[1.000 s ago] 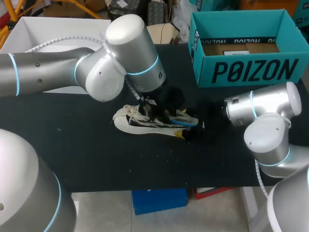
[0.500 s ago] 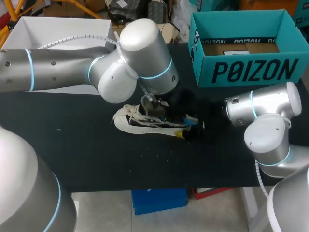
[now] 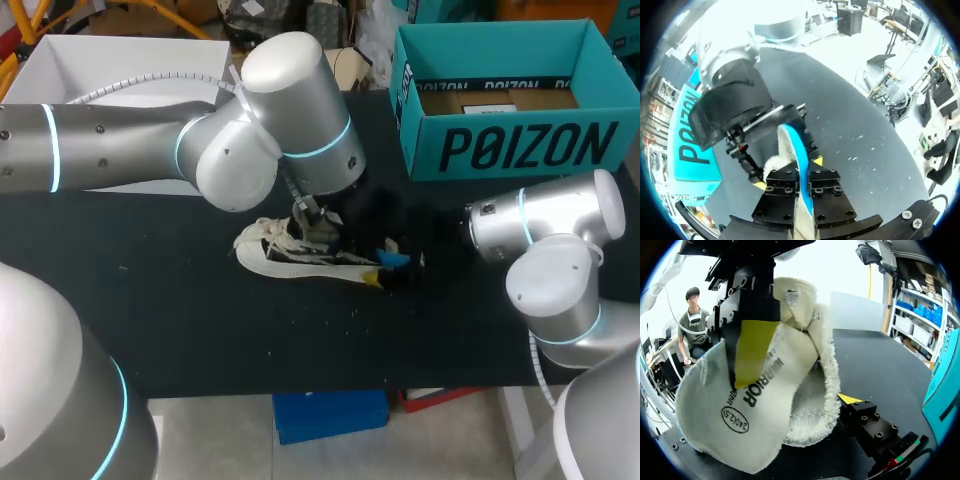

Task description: Take the shoe out of the shoebox, open the shoe tongue, remove and reinsert the insole, then place the shoe into the shoebox

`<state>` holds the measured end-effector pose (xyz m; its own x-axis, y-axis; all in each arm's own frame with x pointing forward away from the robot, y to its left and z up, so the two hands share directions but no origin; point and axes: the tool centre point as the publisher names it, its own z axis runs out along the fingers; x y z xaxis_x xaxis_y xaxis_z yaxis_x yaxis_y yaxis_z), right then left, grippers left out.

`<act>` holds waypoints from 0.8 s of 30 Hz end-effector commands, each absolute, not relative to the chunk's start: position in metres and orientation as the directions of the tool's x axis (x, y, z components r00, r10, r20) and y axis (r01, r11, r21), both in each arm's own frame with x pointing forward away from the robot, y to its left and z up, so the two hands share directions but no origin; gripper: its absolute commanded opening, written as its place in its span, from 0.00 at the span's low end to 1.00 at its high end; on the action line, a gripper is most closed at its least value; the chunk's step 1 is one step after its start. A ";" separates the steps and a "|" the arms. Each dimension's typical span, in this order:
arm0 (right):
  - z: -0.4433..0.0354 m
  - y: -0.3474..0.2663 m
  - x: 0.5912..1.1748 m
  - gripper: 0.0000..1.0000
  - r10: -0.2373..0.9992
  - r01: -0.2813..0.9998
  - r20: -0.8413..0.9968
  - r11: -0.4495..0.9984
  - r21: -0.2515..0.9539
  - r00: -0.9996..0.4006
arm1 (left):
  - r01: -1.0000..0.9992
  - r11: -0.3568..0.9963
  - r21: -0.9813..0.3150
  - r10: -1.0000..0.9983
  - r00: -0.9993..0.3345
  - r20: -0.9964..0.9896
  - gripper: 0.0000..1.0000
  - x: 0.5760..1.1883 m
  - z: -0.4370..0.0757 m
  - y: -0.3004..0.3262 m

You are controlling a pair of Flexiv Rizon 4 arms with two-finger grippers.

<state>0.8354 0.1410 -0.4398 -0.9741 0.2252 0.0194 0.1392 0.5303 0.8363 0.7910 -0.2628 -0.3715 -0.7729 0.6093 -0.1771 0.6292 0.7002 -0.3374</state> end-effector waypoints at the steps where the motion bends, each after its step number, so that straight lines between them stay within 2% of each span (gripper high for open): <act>1: -0.444 0.144 0.838 0.00 0.228 0.142 0.020 0.532 0.835 -0.973 | 0.642 0.630 -0.437 0.631 -0.751 -0.193 0.00 0.772 -0.348 -0.245; 9: -0.444 0.144 0.838 0.00 0.228 0.142 0.020 0.532 0.835 -0.973 | 0.656 0.580 -0.483 0.620 -0.740 -0.261 0.00 0.755 -0.299 -0.242; 12: -0.444 0.144 0.838 0.00 0.228 0.142 0.020 0.532 0.835 -0.973 | 0.628 0.553 -0.548 0.597 -0.757 -0.265 0.00 0.756 -0.284 -0.247; 19: -0.444 0.144 0.838 0.00 0.228 0.142 0.020 0.532 0.835 -0.973 | 0.574 0.383 -0.723 0.562 -0.767 -0.311 0.00 0.755 -0.249 -0.273; 24: -0.444 0.144 0.838 0.00 0.228 0.142 0.020 0.532 0.835 -0.973 | 0.543 0.147 -0.826 0.612 -0.706 -0.356 0.00 0.754 -0.224 -0.287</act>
<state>0.8359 0.1416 -0.4404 -0.9739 0.2261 0.0197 0.1400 0.5302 0.8362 0.7472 -0.2837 -0.2231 -0.7550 0.5647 -0.3334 0.5783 0.3337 -0.7445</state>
